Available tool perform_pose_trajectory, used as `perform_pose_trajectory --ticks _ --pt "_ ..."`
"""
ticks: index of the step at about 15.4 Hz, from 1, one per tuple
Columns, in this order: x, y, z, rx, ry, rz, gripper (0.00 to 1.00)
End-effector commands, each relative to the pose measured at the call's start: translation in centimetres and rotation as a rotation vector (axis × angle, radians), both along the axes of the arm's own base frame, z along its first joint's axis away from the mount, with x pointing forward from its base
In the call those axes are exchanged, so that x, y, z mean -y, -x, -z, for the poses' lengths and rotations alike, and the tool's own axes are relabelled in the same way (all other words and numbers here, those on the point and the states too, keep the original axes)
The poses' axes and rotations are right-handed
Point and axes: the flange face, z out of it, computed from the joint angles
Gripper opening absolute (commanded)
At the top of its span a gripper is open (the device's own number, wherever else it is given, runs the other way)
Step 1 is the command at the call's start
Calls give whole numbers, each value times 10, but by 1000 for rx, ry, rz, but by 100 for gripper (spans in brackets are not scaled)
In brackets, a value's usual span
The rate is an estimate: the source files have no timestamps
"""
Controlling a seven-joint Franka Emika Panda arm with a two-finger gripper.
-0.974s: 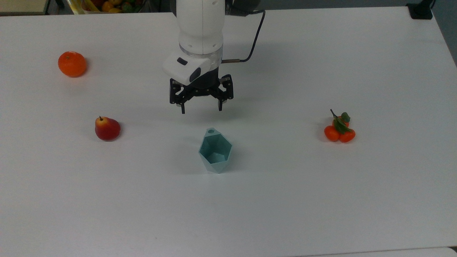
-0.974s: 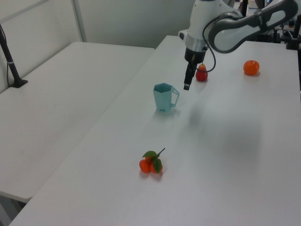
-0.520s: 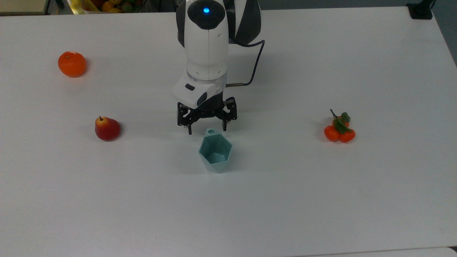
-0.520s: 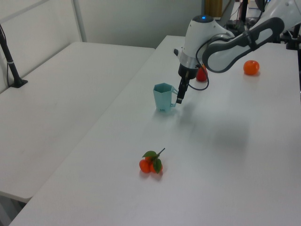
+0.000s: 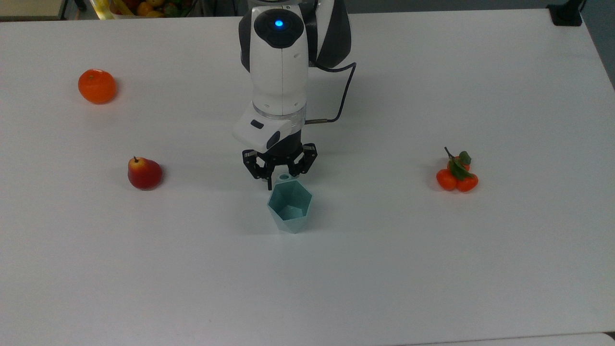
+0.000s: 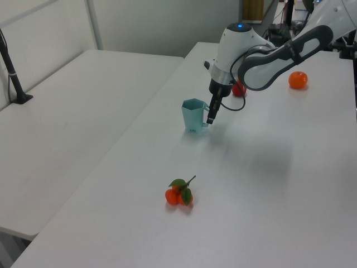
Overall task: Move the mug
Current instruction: 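Lift the teal mug and carry it toward the red pear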
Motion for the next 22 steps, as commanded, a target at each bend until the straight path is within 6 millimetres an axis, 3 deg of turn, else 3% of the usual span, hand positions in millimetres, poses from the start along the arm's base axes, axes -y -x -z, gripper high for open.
perform_pose_trajectory --ticks 1,4,6,8,14,18,20,22 --pt "-5 -3 -5 19 -11 0 9" --pt "-6 -3 -8 25 -13 8 1" --pt "-6 -3 -15 35 -11 21 1" --pt "-5 4 -49 65 -32 71 1" --pt "5 50 -104 -91 -3 146 2" --pt "15 110 -104 -135 -3 186 2" --pt "19 135 -91 -168 -2 217 2" --pt "24 147 -74 -184 -8 284 2"
